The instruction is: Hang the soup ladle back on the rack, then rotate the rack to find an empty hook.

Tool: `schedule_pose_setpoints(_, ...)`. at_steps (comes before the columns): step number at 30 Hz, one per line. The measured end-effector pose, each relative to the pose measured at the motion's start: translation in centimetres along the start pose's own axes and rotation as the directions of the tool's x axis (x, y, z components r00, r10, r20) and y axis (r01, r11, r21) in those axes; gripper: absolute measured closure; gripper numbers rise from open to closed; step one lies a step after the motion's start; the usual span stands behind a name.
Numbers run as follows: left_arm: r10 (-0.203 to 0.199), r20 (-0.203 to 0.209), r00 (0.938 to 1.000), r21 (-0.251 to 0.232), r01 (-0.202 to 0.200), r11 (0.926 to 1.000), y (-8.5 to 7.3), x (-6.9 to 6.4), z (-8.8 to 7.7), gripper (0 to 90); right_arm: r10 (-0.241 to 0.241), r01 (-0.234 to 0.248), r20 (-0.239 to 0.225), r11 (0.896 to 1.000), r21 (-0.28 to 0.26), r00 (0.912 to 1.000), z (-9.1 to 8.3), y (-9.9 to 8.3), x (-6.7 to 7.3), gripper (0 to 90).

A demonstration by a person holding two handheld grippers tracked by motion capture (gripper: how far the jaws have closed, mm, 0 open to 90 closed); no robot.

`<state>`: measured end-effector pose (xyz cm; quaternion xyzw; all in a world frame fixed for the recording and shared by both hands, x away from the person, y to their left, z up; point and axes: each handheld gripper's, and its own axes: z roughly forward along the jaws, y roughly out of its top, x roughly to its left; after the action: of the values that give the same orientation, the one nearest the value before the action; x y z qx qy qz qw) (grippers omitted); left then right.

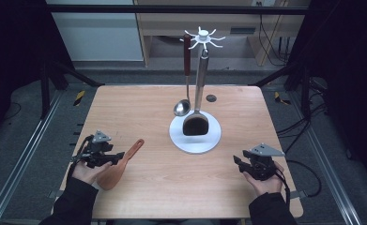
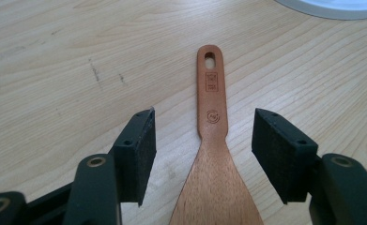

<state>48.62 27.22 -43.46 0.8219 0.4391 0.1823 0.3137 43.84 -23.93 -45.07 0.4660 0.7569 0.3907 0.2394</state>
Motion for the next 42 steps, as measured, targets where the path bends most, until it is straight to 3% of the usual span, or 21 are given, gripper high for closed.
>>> schedule_pose_setpoints(13,0.040,0.000,0.9992,0.098,-0.040,0.9944,1.8,-0.8,2.2,44.2,-0.003,0.003,0.009,1.000,0.017,1.0000,-0.4,-0.8,-0.2,54.9)
schedule_pose_setpoints(19,0.071,-0.015,0.9974,0.167,-0.067,0.9836,2.3,-0.9,3.7,47.7,-0.020,0.020,0.007,1.000,0.014,0.9998,-0.4,-0.7,-0.2,57.2)
schedule_pose_setpoints(26,0.083,0.000,0.9965,0.235,-0.081,0.9685,2.2,-1.0,5.0,48.8,-0.011,0.011,-0.005,1.000,0.010,0.9999,-0.3,-0.6,-0.3,60.2)
schedule_pose_setpoints(31,0.101,0.001,0.9949,0.283,-0.097,0.9542,1.9,-0.9,5.9,49.5,-0.009,0.009,-0.015,1.000,0.019,0.9998,-0.2,-0.6,-0.2,63.5)
schedule_pose_setpoints(42,0.087,0.033,0.9957,0.306,-0.093,0.9476,2.0,-0.9,6.6,58.8,-0.004,0.005,-0.027,1.000,0.027,0.9996,-0.2,-0.5,-0.2,66.6)
